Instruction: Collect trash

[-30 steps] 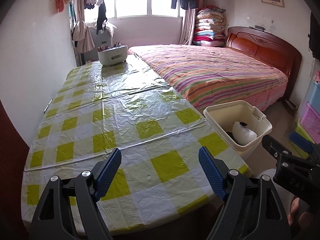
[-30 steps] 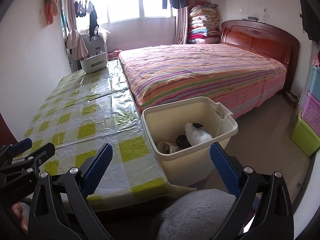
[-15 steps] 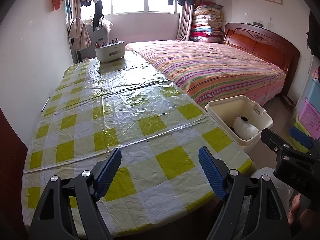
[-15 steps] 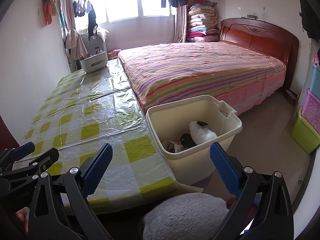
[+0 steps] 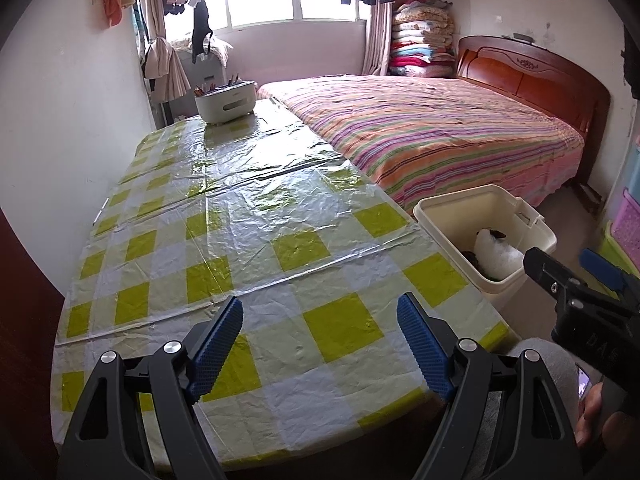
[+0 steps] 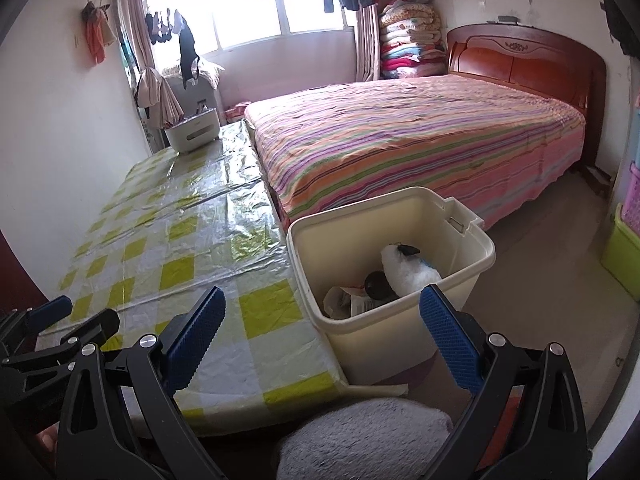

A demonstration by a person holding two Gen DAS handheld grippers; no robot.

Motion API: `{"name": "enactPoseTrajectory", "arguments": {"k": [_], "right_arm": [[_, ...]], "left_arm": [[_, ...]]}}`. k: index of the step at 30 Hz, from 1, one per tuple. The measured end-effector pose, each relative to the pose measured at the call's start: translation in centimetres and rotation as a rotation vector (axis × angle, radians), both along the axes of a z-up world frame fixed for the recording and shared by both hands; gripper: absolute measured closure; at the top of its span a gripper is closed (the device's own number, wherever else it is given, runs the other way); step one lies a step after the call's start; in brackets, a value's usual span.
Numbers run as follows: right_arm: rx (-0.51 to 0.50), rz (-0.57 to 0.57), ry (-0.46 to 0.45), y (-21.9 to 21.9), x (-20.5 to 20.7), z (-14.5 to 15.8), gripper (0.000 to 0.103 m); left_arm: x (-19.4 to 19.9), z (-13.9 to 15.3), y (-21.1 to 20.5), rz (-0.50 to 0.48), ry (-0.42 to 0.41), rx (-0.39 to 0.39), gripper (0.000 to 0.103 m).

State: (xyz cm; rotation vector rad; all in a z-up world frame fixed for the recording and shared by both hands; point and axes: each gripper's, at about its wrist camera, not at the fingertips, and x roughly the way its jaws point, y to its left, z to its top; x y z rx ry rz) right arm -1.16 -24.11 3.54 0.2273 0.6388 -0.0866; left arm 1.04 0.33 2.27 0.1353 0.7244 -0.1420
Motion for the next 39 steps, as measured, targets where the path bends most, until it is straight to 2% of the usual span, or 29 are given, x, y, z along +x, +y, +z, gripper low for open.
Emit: {"name": "enactPoseTrajectory", "arguments": {"k": [7, 16, 28, 35, 39], "right_arm": [[0.078, -0.002, -0.003, -2.7, 0.7, -1.1, 0.007], [0.131, -0.067, -0.02, -6.3, -0.5, -1.7, 0.007], [0.171, -0.1, -0.01, -7.5, -0.7, -2.9, 0.007], [0.183, -0.122, -0.011, -8.8, -1.2, -3.0, 0.007], [0.189, -0.137, -0.005, -9.5, -1.4, -3.4, 0.007]], "left_arm": [[0.4, 0.1, -2.1, 0.02, 0.003, 0.051, 0.026], [0.5, 0.4, -5.8, -0.03, -0.008, 0.111, 0.026], [0.7, 0.0, -8.7, -0.094, 0.048, 0.109, 0.026], [1.1, -0.3, -9.9, -0.14, 0.097, 0.066, 0.026], [0.9, -0.5, -10.7, -0.16, 0.101, 0.073, 0.026]]}}
